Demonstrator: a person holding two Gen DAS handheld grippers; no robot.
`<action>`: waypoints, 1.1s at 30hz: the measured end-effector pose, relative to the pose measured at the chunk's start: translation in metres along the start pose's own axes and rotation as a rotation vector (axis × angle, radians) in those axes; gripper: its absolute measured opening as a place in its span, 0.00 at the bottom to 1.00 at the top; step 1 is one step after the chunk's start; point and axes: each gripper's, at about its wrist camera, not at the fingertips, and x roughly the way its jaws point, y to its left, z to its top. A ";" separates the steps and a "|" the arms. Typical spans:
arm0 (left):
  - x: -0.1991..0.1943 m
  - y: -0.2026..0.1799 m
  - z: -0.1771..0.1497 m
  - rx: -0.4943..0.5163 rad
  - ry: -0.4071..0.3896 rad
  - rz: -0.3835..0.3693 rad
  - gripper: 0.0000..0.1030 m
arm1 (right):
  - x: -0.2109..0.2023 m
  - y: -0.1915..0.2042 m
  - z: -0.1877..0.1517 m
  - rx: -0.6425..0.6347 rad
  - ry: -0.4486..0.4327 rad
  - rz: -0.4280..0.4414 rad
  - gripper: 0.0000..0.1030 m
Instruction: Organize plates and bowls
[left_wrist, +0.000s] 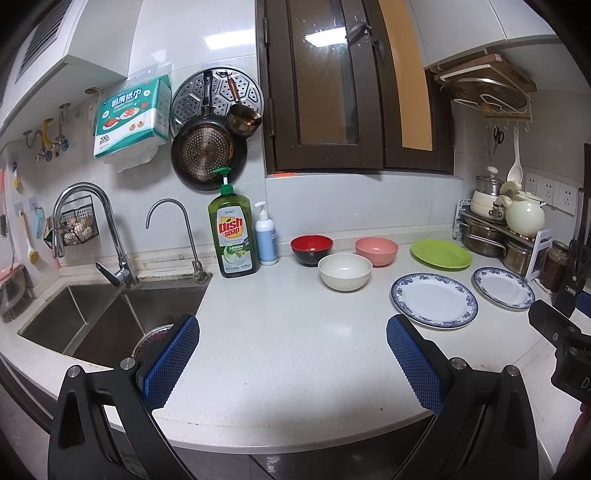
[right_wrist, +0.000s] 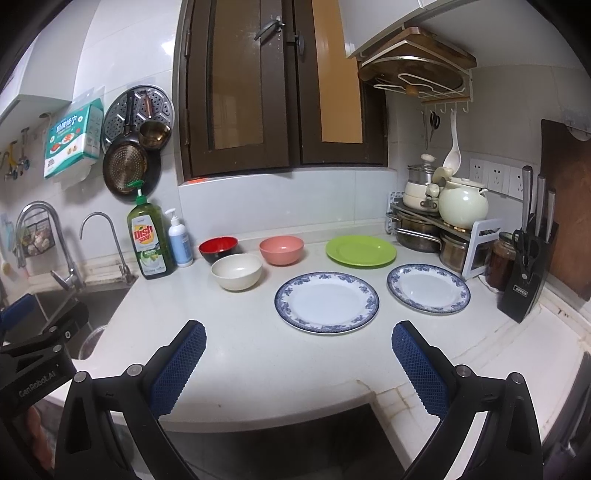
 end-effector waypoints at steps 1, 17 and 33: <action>0.000 0.000 0.000 0.000 0.000 0.000 1.00 | 0.000 0.000 0.000 0.000 0.000 -0.001 0.99; 0.013 0.002 0.003 0.003 0.026 -0.022 1.00 | 0.003 0.004 0.003 0.002 0.008 -0.002 0.99; 0.103 -0.050 0.032 0.041 0.043 -0.073 1.00 | 0.064 -0.020 0.016 0.036 0.039 -0.032 0.99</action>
